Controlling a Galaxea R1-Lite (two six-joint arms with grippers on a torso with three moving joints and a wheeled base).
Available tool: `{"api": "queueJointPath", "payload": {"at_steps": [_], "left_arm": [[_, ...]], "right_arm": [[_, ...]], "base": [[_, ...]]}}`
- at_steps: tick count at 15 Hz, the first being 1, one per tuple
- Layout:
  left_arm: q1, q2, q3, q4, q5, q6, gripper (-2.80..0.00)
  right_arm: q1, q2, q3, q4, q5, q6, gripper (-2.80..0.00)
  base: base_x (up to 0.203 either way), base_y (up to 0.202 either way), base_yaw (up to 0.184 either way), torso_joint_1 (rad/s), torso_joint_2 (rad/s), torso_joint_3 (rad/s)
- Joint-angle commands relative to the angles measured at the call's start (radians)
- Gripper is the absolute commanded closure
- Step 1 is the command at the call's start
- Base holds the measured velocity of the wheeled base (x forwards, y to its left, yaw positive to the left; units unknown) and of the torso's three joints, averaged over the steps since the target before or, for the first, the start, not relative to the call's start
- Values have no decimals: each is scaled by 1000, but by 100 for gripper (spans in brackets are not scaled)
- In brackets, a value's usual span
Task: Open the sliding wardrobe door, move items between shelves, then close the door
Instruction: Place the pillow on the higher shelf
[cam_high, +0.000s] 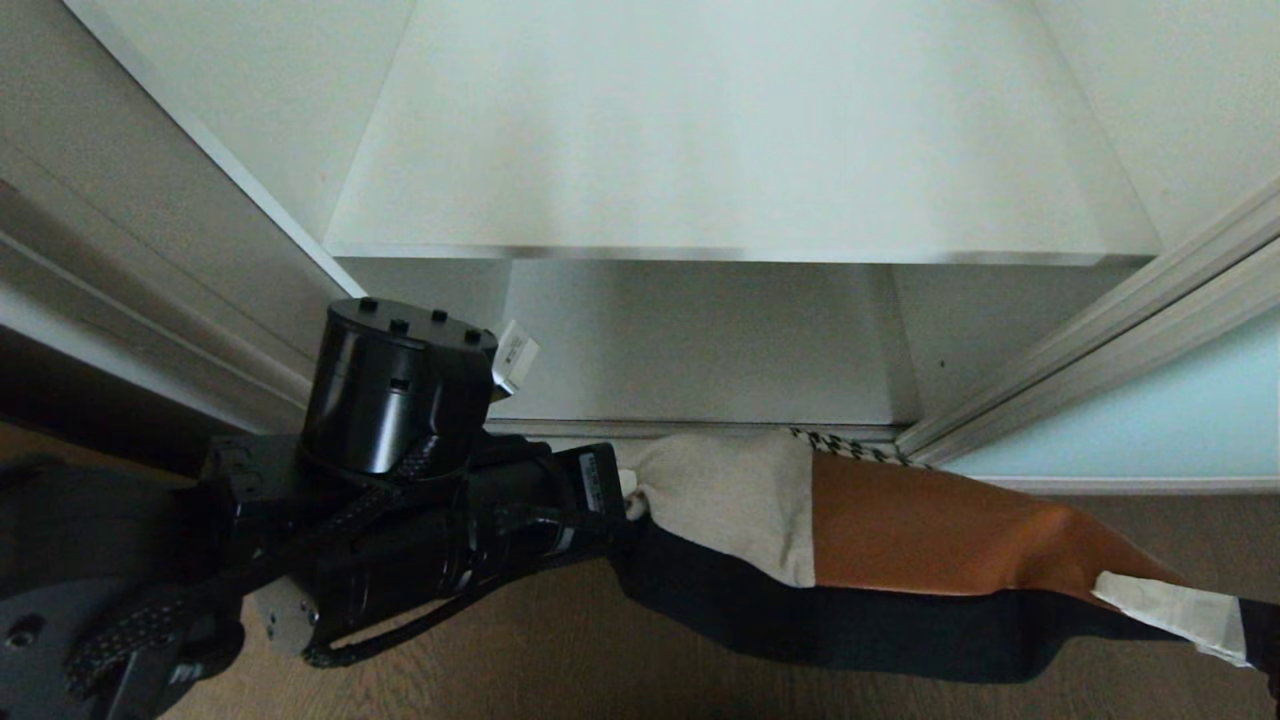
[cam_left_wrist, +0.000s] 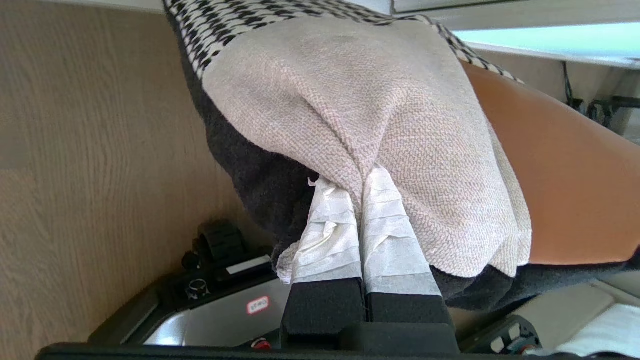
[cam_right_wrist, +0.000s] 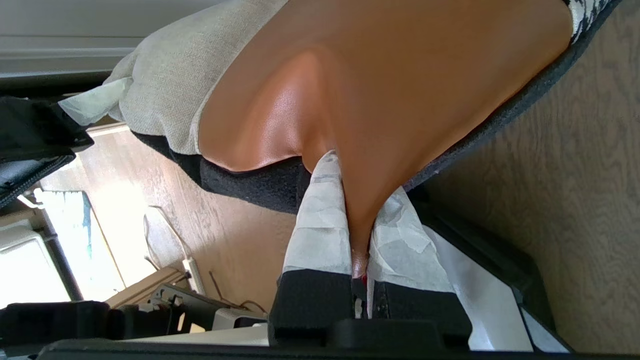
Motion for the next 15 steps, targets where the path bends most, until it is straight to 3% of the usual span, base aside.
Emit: {"api": "queueJointPath", "payload": {"at_steps": [1,4,8,15], "left_arm": [[2,-6,3,-1,4,-4,0],[3,-8,8,-1,12,-6,0],[26,-7,9,-1,74,0,0],[9,-7,-10,-9,64,45,0]], "right_arm": [[12,24,-6,1,-22,1,0],[12,63,-3,-4,-43,3,0],[12,83,-8,-14,-48,4,0],[34,118,-12,-19,-60,3,0]], "base": [[0,0,0,0,0,0],[0,0,0,0,0,0],[0,0,0,0,0,0],[0,0,0,0,0,0]]}}
